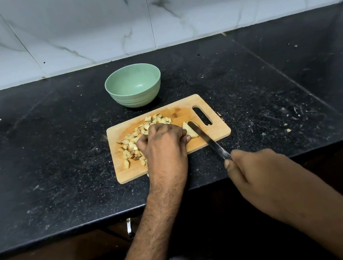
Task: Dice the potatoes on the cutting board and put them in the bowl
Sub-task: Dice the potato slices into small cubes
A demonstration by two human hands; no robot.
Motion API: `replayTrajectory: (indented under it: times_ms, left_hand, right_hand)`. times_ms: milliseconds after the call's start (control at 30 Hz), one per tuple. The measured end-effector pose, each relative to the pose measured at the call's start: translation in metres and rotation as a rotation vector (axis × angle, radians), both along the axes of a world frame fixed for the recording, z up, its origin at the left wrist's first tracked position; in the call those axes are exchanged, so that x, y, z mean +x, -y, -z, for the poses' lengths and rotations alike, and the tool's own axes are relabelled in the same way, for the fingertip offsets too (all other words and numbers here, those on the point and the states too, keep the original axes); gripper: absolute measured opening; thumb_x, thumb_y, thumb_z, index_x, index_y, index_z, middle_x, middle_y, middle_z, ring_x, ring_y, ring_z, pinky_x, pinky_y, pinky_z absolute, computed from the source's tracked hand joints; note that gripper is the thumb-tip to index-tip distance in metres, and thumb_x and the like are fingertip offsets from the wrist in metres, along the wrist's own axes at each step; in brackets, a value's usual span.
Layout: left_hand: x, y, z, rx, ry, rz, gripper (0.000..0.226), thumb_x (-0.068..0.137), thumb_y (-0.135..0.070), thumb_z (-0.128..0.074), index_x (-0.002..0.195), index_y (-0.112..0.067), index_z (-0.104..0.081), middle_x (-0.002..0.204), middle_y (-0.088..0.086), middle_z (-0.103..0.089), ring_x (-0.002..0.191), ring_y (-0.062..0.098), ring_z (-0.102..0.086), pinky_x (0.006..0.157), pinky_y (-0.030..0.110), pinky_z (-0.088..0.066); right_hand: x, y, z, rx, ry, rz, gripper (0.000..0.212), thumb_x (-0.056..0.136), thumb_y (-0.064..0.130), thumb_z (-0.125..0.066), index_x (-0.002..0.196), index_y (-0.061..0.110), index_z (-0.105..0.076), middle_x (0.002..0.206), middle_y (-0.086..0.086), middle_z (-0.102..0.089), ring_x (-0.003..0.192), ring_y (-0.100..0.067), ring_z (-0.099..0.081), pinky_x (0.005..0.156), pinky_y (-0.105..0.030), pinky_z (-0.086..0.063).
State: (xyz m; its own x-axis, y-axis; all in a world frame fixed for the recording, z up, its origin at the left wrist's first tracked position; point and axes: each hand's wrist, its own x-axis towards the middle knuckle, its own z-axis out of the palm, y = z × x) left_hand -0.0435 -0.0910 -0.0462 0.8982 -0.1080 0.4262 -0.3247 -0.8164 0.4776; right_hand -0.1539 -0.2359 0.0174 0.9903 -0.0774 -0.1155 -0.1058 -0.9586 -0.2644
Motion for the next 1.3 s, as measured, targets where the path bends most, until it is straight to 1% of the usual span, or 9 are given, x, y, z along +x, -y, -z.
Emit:
replayTrajectory:
  times_ms: [200, 367, 633, 767, 900, 1033, 1133, 1233, 1300]
  left_hand:
    - [-0.002, 0.002, -0.002, 0.023, -0.001, -0.027, 0.010, 0.090, -0.033, -0.070, 0.095, -0.027, -0.075, 0.101, -0.014, -0.068, 0.109, 0.012, -0.046, 0.095, 0.037, -0.019]
    - [-0.001, 0.003, -0.002, 0.063, 0.019, -0.038, 0.009, 0.090, -0.032, -0.070, 0.096, -0.028, -0.075, 0.101, -0.013, -0.068, 0.109, 0.013, -0.048, 0.088, 0.031, -0.014]
    - [0.001, 0.003, -0.002, 0.104, 0.041, -0.017, 0.009, 0.089, -0.030, -0.070, 0.096, -0.027, -0.074, 0.095, -0.012, -0.065, 0.105, 0.014, -0.049, 0.084, 0.028, -0.011]
    - [0.003, 0.002, -0.001, 0.122, 0.041, -0.012, 0.009, 0.090, -0.031, -0.068, 0.095, -0.027, -0.074, 0.094, -0.012, -0.063, 0.104, 0.014, -0.048, 0.084, 0.029, -0.011]
    - [0.002, 0.003, -0.001, 0.124, 0.027, -0.031, 0.011, 0.091, -0.033, -0.067, 0.097, -0.027, -0.073, 0.096, -0.012, -0.063, 0.106, 0.014, -0.048, 0.087, 0.031, -0.013]
    - [0.001, 0.003, -0.001, 0.109, 0.031, -0.031, 0.011, 0.093, -0.034, -0.065, 0.097, -0.028, -0.073, 0.097, -0.013, -0.064, 0.108, 0.013, -0.047, 0.088, 0.031, -0.013]
    - [0.002, 0.002, 0.000, 0.108, 0.020, -0.035, 0.014, 0.093, -0.037, -0.064, 0.097, -0.028, -0.073, 0.098, -0.014, -0.064, 0.110, 0.012, -0.045, 0.092, 0.034, -0.017]
    - [0.001, 0.002, 0.001, 0.102, 0.012, -0.035, 0.014, 0.093, -0.036, -0.064, 0.098, -0.027, -0.073, 0.100, -0.014, -0.064, 0.111, 0.013, -0.045, 0.095, 0.036, -0.017]
    - [0.001, 0.002, 0.000, 0.089, 0.017, -0.022, 0.012, 0.093, -0.035, -0.064, 0.097, -0.027, -0.073, 0.100, -0.013, -0.065, 0.112, 0.013, -0.044, 0.095, 0.037, -0.017]
  right_hand:
    - [0.021, -0.009, 0.013, -0.030, 0.005, -0.010, 0.031, 0.105, 0.044, -0.027, 0.099, 0.024, -0.050, 0.074, 0.006, -0.049, 0.072, -0.021, -0.050, 0.066, -0.034, -0.040]
    - [0.024, -0.014, 0.009, -0.058, -0.008, -0.028, 0.029, 0.106, 0.043, -0.025, 0.098, 0.025, -0.047, 0.074, 0.007, -0.046, 0.074, -0.021, -0.048, 0.068, -0.034, -0.039]
    - [0.032, -0.022, 0.015, -0.128, -0.043, -0.030, 0.023, 0.108, 0.031, -0.029, 0.118, 0.021, -0.047, 0.073, 0.005, -0.034, 0.078, -0.022, -0.044, 0.067, -0.035, -0.037]
    - [0.043, -0.025, 0.020, -0.163, -0.024, -0.037, 0.020, 0.106, 0.022, -0.034, 0.120, 0.017, -0.048, 0.083, -0.002, -0.051, 0.077, -0.024, -0.044, 0.065, -0.036, -0.034]
    - [0.048, -0.019, 0.021, -0.176, -0.037, -0.071, 0.022, 0.106, 0.024, -0.034, 0.121, 0.018, -0.048, 0.073, 0.003, -0.037, 0.076, -0.025, -0.045, 0.064, -0.036, -0.035]
    - [0.027, -0.005, 0.017, -0.101, -0.084, -0.105, 0.013, 0.106, 0.028, -0.032, 0.107, 0.024, -0.044, 0.075, 0.006, -0.045, 0.073, -0.019, -0.051, 0.064, -0.035, -0.041]
    - [0.012, 0.001, 0.014, -0.057, -0.135, -0.089, 0.019, 0.108, 0.037, -0.027, 0.106, 0.027, -0.043, 0.075, 0.007, -0.051, 0.068, -0.015, -0.053, 0.066, -0.035, -0.048]
    - [0.004, 0.009, 0.014, -0.008, -0.155, -0.063, 0.018, 0.107, 0.042, -0.027, 0.094, 0.034, -0.037, 0.074, 0.005, -0.053, 0.054, -0.006, -0.047, 0.064, -0.030, -0.048]
    - [0.001, 0.012, 0.011, 0.009, -0.152, -0.038, 0.026, 0.106, 0.043, -0.029, 0.083, 0.033, -0.033, 0.072, 0.003, -0.053, 0.049, -0.003, -0.042, 0.063, -0.028, -0.049]
